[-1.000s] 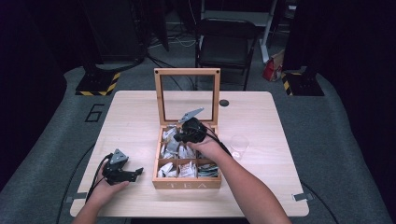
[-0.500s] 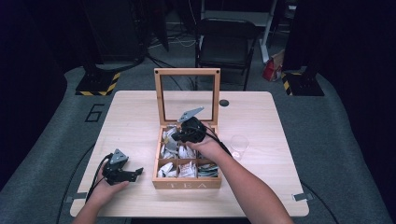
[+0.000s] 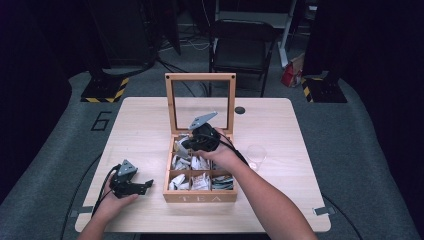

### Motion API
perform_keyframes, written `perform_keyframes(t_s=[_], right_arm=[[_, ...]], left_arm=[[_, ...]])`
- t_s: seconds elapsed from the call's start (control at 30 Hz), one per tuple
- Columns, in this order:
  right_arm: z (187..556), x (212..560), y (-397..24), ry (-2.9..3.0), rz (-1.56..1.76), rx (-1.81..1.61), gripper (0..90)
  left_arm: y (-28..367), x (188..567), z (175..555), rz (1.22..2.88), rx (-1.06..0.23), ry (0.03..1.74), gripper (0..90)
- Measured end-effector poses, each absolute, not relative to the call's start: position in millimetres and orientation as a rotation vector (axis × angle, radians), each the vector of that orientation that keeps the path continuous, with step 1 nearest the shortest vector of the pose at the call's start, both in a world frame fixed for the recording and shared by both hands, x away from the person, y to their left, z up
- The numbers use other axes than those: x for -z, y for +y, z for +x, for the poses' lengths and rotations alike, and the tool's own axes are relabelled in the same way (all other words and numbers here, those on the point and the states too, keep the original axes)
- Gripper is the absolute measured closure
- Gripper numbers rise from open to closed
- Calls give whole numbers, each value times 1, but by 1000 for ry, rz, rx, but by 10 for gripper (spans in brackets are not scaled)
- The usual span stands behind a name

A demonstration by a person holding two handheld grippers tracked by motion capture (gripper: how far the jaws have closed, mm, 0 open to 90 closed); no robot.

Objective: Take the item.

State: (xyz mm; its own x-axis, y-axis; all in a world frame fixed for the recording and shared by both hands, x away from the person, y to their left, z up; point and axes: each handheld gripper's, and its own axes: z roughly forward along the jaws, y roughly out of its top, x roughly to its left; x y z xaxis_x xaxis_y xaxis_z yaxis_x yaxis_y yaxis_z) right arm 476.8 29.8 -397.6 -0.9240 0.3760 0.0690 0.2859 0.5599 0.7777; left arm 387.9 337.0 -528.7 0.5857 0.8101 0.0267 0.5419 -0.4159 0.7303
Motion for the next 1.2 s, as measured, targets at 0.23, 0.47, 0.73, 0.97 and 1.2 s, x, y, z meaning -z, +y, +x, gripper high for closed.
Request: perform_keyframes(t_s=[0.23,0.47,0.73,0.97,1.2], right_arm=[[474,390,25,2666,557,-1324,900],[472,382,18,2650,557,-1332,900],[472,373,6,2627,560,-1328,899],[472,368,-7,2599,576,-1331,899],[472,363,-20,2574,586,-1334,899]], left_arm=[[337,529,388,2123,-499,1068,141],[337,529,388,2115,-496,1074,141],[337,529,388,2115,-496,1074,141],[337,529,388,2120,-497,1071,141],[337,529,388,2115,-496,1074,141]])
